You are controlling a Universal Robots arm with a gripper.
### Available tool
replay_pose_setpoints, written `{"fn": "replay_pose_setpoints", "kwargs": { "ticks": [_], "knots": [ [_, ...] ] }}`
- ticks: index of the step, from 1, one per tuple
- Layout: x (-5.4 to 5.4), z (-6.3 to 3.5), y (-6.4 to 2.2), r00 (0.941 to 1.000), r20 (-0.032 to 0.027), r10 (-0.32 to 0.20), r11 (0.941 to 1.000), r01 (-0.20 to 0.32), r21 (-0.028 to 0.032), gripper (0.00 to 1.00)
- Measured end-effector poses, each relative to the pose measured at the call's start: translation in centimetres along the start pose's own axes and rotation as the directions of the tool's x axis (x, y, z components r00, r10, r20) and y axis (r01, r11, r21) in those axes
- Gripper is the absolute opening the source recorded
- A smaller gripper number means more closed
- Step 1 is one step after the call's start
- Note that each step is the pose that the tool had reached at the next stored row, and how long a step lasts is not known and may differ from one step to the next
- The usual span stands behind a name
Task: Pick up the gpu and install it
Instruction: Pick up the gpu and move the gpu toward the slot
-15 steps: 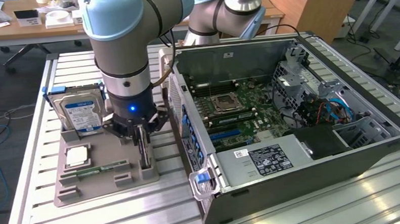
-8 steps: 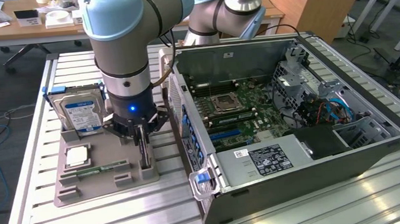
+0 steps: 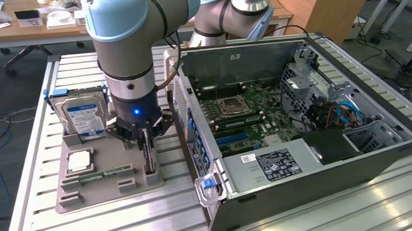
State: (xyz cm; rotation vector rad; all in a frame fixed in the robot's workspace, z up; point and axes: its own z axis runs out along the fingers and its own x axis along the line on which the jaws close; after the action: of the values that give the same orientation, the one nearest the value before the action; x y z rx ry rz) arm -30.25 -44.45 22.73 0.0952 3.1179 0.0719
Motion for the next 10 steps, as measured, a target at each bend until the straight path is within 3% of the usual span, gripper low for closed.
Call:
{"fn": "replay_pose_setpoints", "kwargs": {
  "ticks": [10],
  "knots": [
    [-0.01, 0.01, 0.00, 0.9999, -0.0008, 0.017, 0.9998, -0.017, -0.0050, 0.31]
  ]
}}
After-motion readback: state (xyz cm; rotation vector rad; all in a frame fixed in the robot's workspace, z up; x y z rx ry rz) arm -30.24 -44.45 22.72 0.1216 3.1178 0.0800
